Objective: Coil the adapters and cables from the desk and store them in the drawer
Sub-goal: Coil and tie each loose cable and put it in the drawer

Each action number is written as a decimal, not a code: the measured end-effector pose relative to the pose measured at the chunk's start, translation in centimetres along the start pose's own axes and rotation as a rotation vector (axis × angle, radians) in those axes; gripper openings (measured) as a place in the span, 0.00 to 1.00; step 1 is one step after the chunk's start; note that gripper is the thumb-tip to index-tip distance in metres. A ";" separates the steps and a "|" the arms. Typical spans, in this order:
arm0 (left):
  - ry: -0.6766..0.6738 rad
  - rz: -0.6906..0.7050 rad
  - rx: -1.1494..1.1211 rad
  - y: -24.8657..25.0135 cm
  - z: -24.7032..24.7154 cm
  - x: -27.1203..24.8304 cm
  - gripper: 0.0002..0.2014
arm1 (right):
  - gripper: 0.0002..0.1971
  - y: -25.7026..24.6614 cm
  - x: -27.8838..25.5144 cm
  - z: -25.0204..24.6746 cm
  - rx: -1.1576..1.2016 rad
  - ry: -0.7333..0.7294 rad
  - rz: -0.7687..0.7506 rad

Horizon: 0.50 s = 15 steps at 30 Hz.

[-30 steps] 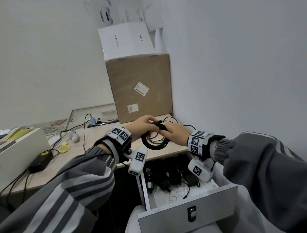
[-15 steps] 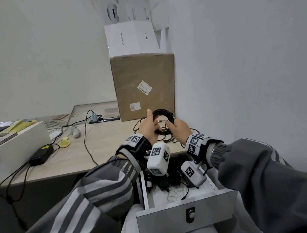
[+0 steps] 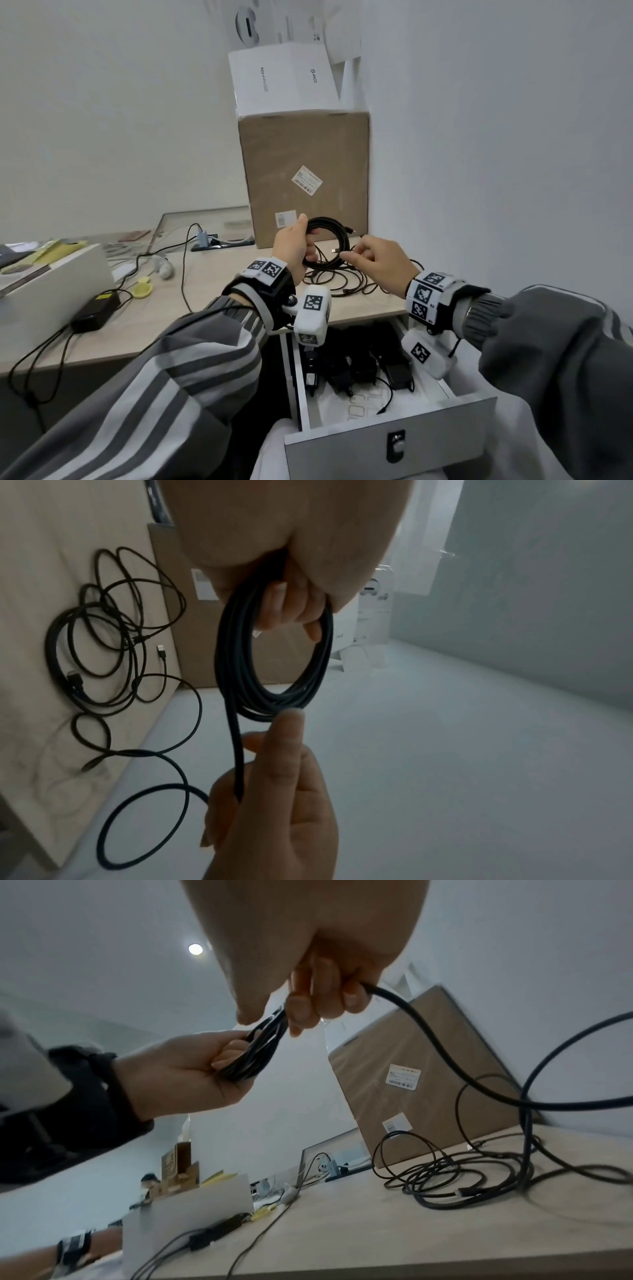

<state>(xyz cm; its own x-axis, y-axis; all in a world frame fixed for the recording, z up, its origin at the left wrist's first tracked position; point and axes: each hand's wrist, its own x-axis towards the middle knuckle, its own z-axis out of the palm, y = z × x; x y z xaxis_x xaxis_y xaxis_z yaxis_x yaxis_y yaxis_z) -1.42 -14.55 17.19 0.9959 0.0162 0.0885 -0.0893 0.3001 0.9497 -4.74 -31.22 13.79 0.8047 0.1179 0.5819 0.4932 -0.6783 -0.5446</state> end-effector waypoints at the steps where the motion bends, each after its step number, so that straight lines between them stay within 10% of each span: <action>1: 0.006 -0.002 -0.001 -0.1 -0.1 0.0 0.20 | 0.16 0.1 -0.2 0.0 0.017 -0.003 -0.026; 9: -0.123 -0.015 0.155 1.0 -1.5 0.1 0.19 | 0.40 0.0 0.4 -1.2 -0.119 -0.246 -0.055; 15: -0.232 0.026 0.301 1.7 -1.6 -0.3 0.19 | 0.33 -1.2 1.4 -1.3 -0.296 -0.289 -0.076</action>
<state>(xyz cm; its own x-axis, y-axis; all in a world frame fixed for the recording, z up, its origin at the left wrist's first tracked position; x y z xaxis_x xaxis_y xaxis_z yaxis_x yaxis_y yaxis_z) -1.82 -12.53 18.26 0.9674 -0.2062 0.1468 -0.1483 0.0080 0.9889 -4.63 -31.16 15.99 0.8500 0.3458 0.3975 0.4726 -0.8339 -0.2851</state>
